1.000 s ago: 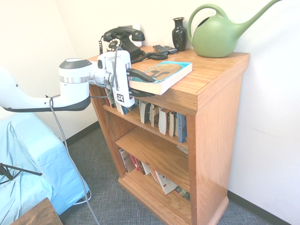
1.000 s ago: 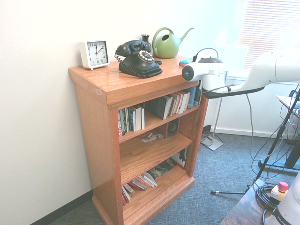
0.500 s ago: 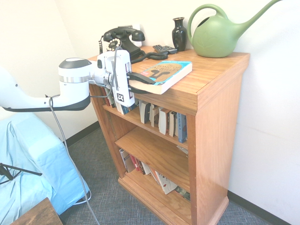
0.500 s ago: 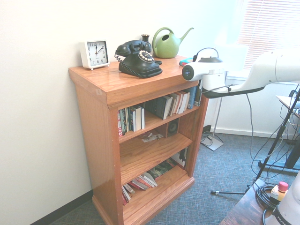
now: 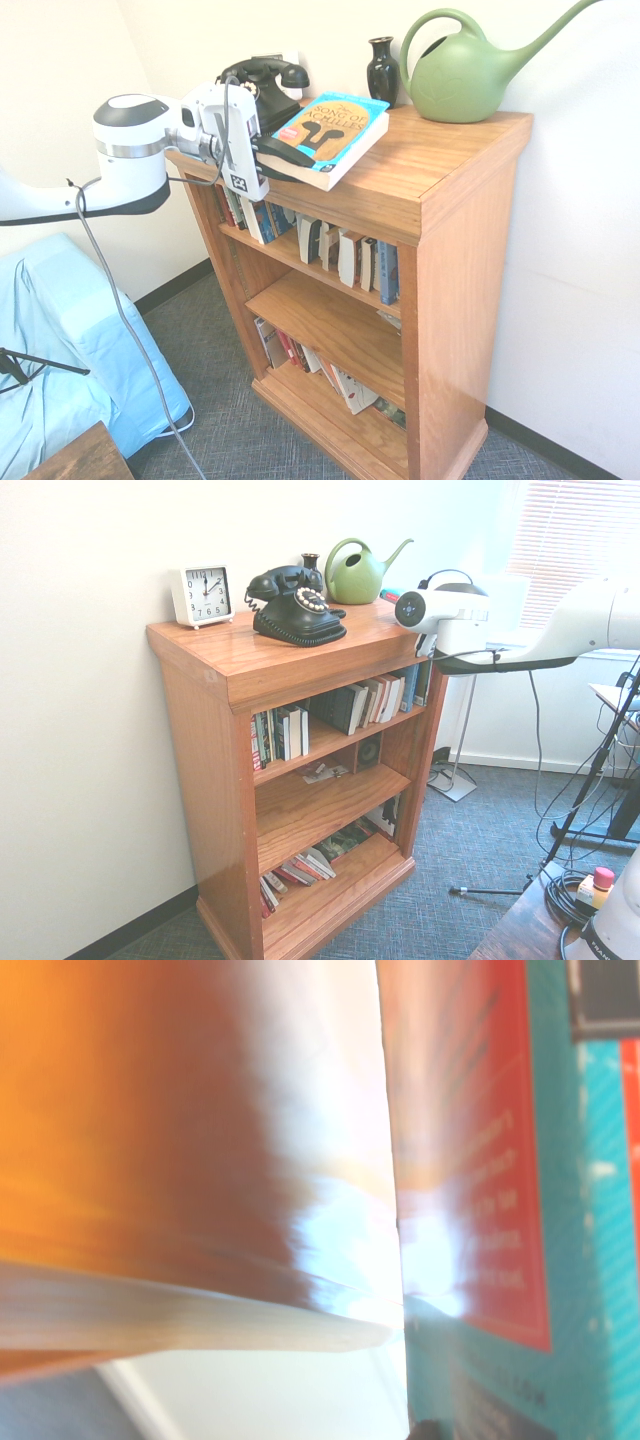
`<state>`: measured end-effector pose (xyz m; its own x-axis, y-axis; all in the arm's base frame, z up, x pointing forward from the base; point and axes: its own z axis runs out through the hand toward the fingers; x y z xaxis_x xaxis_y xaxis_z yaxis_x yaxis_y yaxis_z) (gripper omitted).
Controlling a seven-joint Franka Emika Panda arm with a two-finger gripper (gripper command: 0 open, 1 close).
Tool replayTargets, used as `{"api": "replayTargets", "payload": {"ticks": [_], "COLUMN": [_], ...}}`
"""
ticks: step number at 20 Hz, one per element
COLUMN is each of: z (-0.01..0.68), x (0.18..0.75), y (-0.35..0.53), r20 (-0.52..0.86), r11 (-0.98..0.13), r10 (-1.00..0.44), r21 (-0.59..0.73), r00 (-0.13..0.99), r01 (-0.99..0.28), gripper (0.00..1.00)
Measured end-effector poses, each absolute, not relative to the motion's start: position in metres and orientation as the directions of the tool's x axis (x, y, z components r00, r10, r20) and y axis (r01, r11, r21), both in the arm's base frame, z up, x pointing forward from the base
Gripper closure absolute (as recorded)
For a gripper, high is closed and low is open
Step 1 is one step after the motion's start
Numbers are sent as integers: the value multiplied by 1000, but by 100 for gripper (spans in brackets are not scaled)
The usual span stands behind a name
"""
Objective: Organize the shelf
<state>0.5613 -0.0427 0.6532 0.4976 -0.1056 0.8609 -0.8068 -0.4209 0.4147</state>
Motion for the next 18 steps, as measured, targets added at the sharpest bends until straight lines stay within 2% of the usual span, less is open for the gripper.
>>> {"api": "replayTargets", "payload": {"ticks": [4,7,12,18], "z": [701,706,666,609], "x": [514,473,409,345], "y": [-43,-38,-14,20], "r20": [883,861,811,755], "r11": [-509,-575,-654,-701], "r10": [-249,-351,-463,-522], "r21": [231,112,-38,-115], "r00": [399,368,359,397], "r01": [-829,-811,-756,-704], "gripper": [100,100,100,100]}}
